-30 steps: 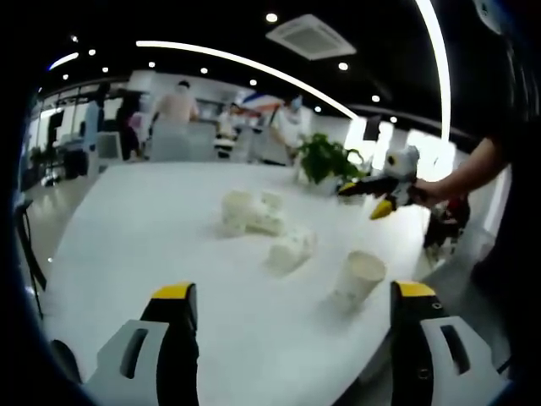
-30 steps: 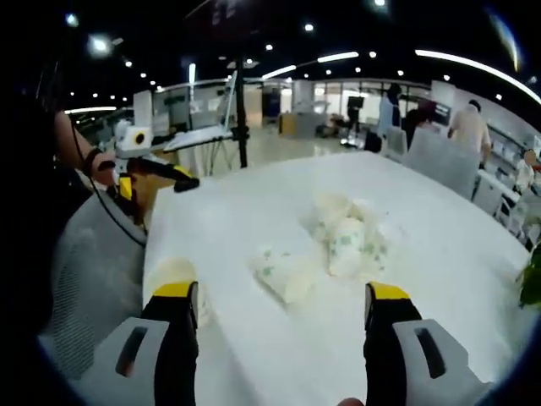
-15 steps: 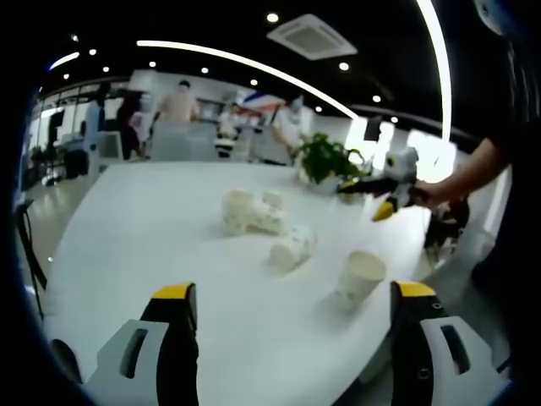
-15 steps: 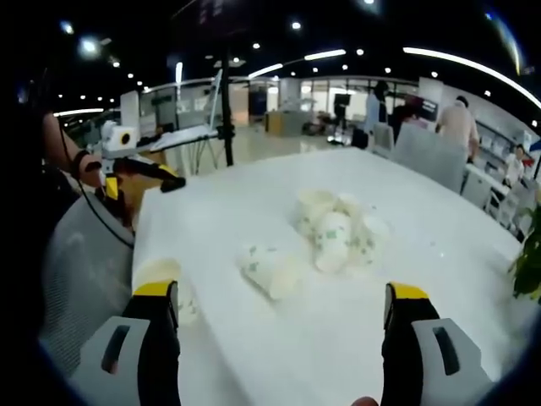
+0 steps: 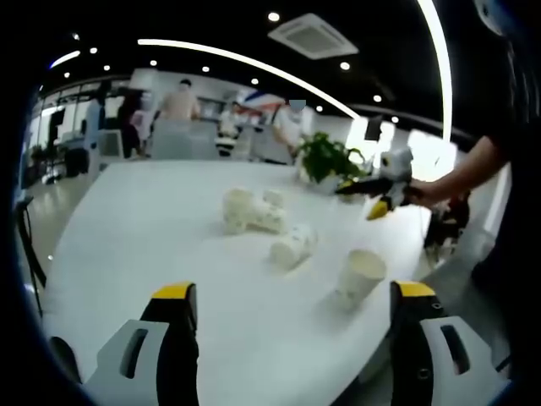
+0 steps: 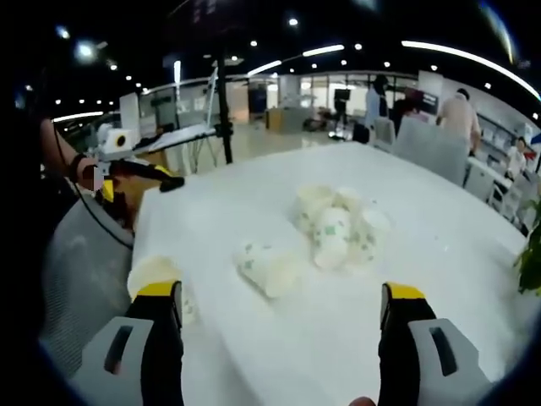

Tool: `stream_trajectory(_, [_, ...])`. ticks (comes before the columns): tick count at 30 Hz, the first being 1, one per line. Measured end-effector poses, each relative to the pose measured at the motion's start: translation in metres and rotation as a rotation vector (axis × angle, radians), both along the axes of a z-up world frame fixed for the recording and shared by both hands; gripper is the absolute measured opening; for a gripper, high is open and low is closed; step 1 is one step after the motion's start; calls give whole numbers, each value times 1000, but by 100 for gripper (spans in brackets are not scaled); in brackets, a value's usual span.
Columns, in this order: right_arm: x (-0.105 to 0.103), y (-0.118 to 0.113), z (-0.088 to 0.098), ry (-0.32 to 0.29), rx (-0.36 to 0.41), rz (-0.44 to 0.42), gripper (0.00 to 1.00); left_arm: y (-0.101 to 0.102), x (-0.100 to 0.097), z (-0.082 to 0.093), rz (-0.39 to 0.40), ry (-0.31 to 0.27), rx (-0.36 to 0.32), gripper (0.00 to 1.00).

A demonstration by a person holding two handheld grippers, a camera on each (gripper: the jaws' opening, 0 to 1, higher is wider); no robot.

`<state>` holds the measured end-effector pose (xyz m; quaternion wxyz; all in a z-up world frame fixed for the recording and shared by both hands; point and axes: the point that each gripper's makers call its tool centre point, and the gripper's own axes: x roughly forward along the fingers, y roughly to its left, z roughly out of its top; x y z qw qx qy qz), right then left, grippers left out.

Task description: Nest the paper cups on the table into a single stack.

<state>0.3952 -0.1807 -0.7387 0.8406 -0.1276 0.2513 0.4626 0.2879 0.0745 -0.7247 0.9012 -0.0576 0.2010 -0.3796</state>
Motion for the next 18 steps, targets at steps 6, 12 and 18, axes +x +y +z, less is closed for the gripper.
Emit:
stream_trajectory(6, [6, 2, -11, 24, 1, -10, 95, 1, -1, -3, 1, 10, 4, 93])
stream_trajectory(12, [9, 3, -21, 45, 0, -10, 92, 1, -1, -6, 2, 17, 6, 93])
stream_trajectory(18, [15, 5, -23, 53, 13, -15, 91, 1, 1, -8, 6, 22, 4, 93])
